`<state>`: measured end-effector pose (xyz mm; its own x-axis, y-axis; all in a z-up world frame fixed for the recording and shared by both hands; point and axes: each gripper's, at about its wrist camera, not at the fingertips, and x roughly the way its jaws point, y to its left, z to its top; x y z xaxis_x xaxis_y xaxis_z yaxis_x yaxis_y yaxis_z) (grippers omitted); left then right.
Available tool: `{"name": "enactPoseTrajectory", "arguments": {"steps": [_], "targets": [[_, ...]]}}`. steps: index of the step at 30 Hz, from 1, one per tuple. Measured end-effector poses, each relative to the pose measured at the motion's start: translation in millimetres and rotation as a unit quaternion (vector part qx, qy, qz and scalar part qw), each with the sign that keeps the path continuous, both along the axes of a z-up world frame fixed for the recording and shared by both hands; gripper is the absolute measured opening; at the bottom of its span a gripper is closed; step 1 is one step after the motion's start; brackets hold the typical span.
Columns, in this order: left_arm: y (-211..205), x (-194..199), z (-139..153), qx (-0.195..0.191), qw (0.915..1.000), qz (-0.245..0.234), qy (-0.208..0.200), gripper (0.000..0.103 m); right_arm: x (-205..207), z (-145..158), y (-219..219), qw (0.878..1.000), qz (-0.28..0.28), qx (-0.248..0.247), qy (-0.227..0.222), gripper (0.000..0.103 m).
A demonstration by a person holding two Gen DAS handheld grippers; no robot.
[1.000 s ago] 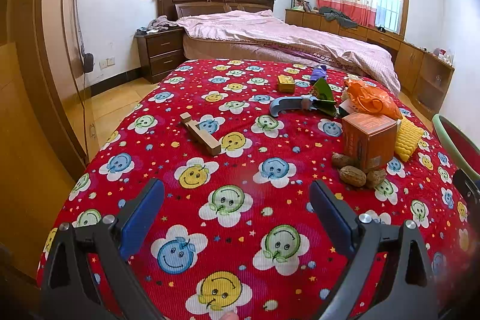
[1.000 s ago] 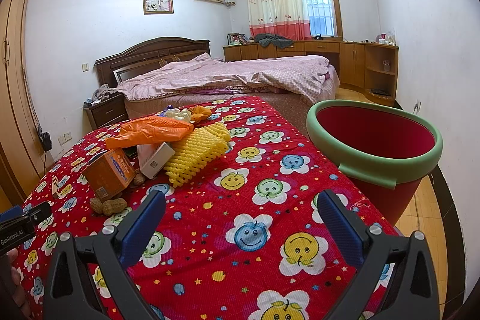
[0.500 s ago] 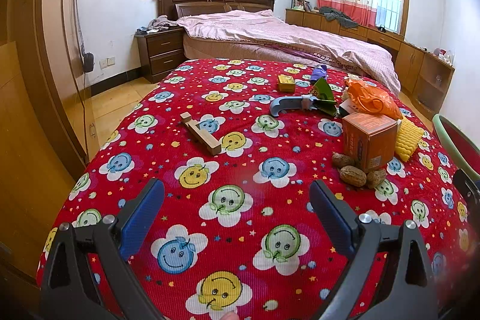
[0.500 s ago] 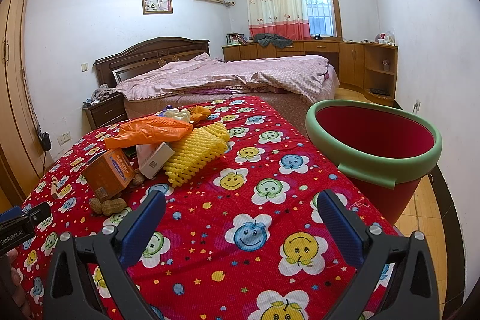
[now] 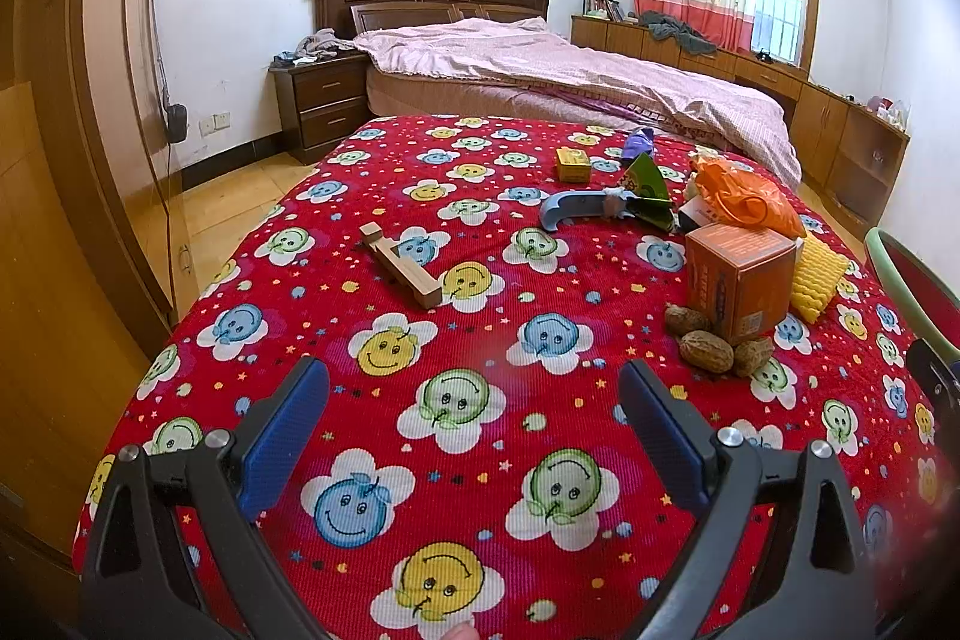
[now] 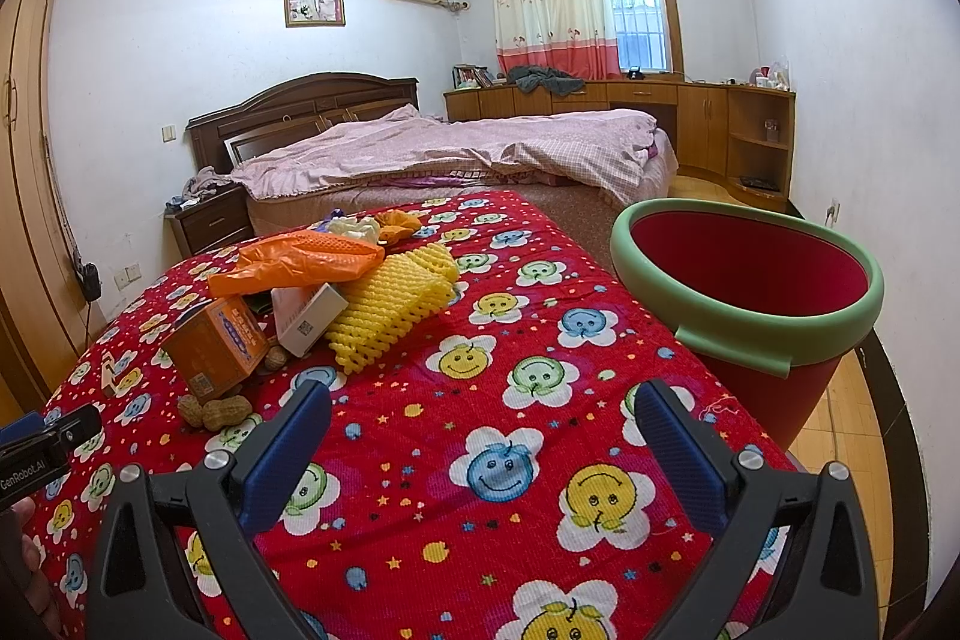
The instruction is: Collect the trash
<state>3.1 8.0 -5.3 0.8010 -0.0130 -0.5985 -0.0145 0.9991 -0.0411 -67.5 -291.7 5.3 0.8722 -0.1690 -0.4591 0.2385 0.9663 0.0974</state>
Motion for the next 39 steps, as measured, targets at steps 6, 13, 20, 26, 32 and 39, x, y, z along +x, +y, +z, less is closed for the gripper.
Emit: {"name": "enactPoseTrajectory", "arguments": {"steps": [6,13,20,26,32,39], "targets": [[0.5,0.3,-0.3,0.0,1.0,0.0,0.0,0.097,0.0,0.0,0.1,1.0,0.0,0.0,0.0,0.103],[0.3,0.3,-0.1,0.0,1.0,0.0,0.001,0.097,0.2,0.2,0.2,1.0,0.0,0.0,0.0,0.103],[0.1,0.3,0.1,0.0,1.0,0.0,0.001,0.097,0.0,0.3,0.2,1.0,0.0,0.0,0.0,0.103],[0.1,0.4,0.1,-0.001,1.0,0.0,0.001,0.097,-0.1,0.2,0.0,1.0,0.0,0.0,0.001,0.103],[0.2,0.6,0.1,0.0,1.0,0.0,0.002,0.097,0.1,0.0,-0.1,1.0,0.001,0.0,0.001,0.103],[4.4,3.3,1.3,0.001,1.0,-0.005,0.008,0.097,0.4,-0.1,-0.1,1.0,0.002,0.0,0.003,0.103]]}}
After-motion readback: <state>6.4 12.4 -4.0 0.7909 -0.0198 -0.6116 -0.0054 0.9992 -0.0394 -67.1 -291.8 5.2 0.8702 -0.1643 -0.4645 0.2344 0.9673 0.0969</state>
